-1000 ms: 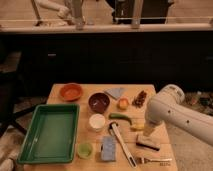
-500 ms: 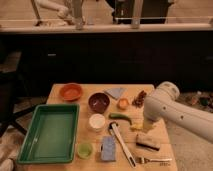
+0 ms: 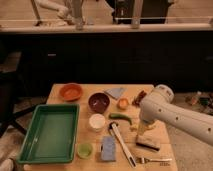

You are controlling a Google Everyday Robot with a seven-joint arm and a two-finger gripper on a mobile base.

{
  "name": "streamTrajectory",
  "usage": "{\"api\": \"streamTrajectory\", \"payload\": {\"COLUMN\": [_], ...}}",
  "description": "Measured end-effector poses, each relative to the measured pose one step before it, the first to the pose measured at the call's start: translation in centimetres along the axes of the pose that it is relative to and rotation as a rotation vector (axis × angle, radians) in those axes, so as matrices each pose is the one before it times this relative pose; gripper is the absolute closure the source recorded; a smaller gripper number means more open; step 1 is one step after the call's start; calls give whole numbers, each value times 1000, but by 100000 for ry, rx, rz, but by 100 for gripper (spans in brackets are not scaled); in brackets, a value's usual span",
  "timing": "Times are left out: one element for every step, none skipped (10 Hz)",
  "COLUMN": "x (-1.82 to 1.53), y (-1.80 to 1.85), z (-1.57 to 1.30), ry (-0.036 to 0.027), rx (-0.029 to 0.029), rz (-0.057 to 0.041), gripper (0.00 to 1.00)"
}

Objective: Place brush in purple bowl

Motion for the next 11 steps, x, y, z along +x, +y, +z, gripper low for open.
{"api": "streamTrajectory", "payload": {"x": [-8, -51, -183, -463, -137, -189, -69, -215, -416, -262, -182], "y": [1206, 1969, 1020, 1244, 814, 930, 432, 310, 341, 370, 292], "z": [130, 223, 192, 356, 478, 699, 380, 304, 201, 98, 32], "ry": [-1063, -1779, -1088, -1909, -1422, -2031, -1675, -1868, -2159, -2091, -1971], "rx": [-1299, -2722, -1767, -3532, -2982, -3385, -1471, -724, -99, 193, 117], "rz": [891, 853, -125, -24, -35, 476, 813, 788, 1798, 1477, 869], "gripper": [20, 20, 20, 20, 20, 20, 20, 20, 20, 20, 20]}}
